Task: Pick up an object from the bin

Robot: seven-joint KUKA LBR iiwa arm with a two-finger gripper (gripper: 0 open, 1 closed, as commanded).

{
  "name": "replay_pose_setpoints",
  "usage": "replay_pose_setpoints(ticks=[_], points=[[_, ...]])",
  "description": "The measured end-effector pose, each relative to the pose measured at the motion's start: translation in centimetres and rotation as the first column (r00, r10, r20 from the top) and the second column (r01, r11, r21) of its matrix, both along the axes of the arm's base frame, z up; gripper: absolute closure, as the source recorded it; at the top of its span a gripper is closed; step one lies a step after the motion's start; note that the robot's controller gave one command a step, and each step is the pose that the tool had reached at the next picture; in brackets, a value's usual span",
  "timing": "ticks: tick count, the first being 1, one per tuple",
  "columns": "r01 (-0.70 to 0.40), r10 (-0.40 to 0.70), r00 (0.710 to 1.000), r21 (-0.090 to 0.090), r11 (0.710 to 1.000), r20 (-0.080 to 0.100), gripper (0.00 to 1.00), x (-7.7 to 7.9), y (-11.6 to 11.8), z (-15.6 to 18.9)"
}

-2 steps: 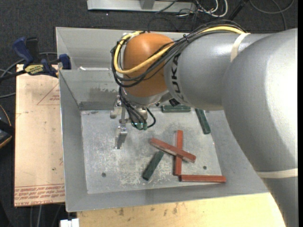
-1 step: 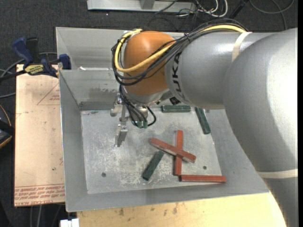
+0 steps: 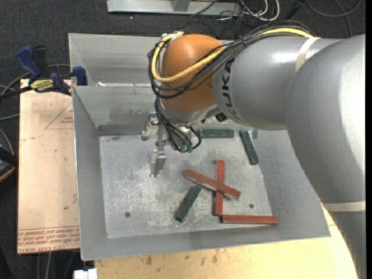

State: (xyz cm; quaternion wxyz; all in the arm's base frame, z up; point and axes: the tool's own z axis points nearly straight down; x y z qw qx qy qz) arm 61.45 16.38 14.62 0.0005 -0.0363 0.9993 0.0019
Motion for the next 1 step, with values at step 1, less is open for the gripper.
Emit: replay_pose_setpoints(ticks=[1], points=[[-0.041,0.041,0.999,-0.001,0.999,0.003,0.0,0.97,-2.09,-0.16]])
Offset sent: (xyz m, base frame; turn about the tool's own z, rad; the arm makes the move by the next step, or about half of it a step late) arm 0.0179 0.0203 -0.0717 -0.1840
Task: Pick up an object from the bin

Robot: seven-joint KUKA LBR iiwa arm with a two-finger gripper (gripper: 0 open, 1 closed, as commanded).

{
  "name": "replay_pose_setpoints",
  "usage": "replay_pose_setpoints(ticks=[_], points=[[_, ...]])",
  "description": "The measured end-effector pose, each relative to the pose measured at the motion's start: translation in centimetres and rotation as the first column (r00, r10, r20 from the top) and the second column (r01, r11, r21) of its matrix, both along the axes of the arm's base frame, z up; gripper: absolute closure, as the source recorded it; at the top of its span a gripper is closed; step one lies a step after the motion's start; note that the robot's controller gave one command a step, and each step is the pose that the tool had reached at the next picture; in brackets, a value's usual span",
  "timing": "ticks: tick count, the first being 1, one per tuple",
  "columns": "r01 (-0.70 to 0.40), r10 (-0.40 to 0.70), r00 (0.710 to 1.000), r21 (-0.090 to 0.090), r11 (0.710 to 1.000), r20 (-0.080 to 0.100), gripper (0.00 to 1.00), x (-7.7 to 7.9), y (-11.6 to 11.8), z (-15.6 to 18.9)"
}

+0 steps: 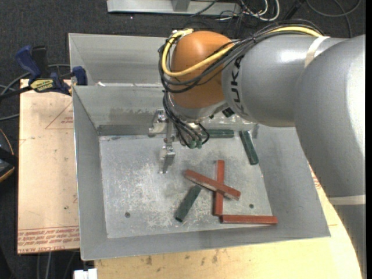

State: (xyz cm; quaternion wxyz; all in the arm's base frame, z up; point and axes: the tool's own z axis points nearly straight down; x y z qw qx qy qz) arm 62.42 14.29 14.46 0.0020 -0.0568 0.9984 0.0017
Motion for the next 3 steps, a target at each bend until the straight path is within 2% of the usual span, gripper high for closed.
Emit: replay_pose_setpoints(ticks=[1,2,3], points=[[-0.105,0.105,0.994,-0.004,0.994,0.004,0.0,0.9,2.1,-4.8],[-0.173,0.173,0.985,0.001,0.985,-0.007,0.0,-0.6,-1.1,-4.7],[-0.182,0.182,0.983,-0.003,0.983,-0.001,0.0,-6.2,-4.7,-5.6]])
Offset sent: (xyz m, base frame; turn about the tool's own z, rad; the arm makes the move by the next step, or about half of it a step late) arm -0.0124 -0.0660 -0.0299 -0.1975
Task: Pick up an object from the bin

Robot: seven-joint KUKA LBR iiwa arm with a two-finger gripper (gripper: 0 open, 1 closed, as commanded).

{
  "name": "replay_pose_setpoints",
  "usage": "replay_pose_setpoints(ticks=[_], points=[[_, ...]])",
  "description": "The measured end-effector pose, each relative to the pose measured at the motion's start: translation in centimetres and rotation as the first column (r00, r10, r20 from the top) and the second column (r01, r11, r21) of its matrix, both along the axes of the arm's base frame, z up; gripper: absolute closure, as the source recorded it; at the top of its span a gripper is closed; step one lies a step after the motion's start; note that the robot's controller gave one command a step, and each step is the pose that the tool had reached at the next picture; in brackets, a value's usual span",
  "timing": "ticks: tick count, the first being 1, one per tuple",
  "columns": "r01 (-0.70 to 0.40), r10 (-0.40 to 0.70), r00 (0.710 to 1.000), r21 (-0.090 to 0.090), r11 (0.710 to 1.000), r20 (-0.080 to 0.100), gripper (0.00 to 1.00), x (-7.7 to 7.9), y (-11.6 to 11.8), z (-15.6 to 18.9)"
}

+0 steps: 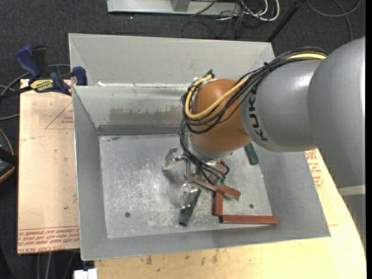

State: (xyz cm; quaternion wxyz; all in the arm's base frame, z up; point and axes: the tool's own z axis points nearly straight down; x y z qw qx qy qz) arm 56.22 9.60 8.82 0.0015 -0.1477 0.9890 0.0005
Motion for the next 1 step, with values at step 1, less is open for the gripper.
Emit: replay_pose_setpoints(ticks=[1], points=[[-0.182,0.182,0.983,0.002,0.983,0.0,0.0,-0.74,-1.26,-0.65]])
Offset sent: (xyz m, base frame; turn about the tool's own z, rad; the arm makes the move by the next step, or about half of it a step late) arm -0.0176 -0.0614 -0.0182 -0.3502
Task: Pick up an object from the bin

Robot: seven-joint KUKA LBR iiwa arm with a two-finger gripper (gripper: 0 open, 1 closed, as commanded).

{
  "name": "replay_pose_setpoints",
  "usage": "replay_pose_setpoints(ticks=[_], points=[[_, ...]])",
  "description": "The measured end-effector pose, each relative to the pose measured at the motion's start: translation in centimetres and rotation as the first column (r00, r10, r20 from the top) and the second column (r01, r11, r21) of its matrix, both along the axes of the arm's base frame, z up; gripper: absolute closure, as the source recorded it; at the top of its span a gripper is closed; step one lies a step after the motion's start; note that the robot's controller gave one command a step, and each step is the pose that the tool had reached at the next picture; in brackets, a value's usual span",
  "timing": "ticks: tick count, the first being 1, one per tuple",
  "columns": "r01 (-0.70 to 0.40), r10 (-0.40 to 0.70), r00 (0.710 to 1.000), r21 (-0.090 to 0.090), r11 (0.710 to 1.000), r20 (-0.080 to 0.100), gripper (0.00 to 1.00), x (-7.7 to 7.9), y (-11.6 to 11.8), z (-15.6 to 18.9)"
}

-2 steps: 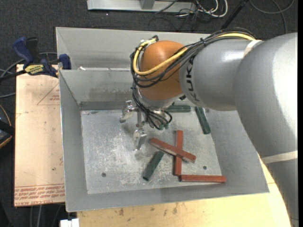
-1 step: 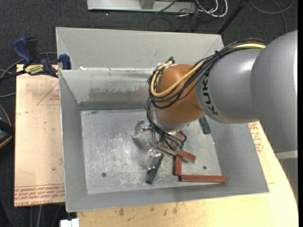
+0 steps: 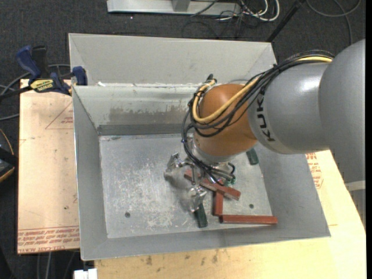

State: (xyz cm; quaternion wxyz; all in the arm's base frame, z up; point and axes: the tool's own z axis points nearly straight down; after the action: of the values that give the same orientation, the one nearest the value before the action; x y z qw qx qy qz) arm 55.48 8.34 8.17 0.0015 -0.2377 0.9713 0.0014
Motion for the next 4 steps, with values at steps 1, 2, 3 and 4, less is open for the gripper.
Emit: replay_pose_setpoints(ticks=[1,2,3,4], points=[[-0.19,0.19,0.982,0.006,0.982,0.019,0.0,0.0,-2.4,-0.2],[-0.073,0.073,0.997,0.011,0.997,0.011,0.0,1.5,-6.7,-0.4],[-0.277,0.277,0.961,-0.001,0.961,-0.001,0.0,-0.3,-8.4,2.4],[-0.423,0.423,0.906,-0.003,0.906,0.002,0.0,2.4,-10.2,3.0]])
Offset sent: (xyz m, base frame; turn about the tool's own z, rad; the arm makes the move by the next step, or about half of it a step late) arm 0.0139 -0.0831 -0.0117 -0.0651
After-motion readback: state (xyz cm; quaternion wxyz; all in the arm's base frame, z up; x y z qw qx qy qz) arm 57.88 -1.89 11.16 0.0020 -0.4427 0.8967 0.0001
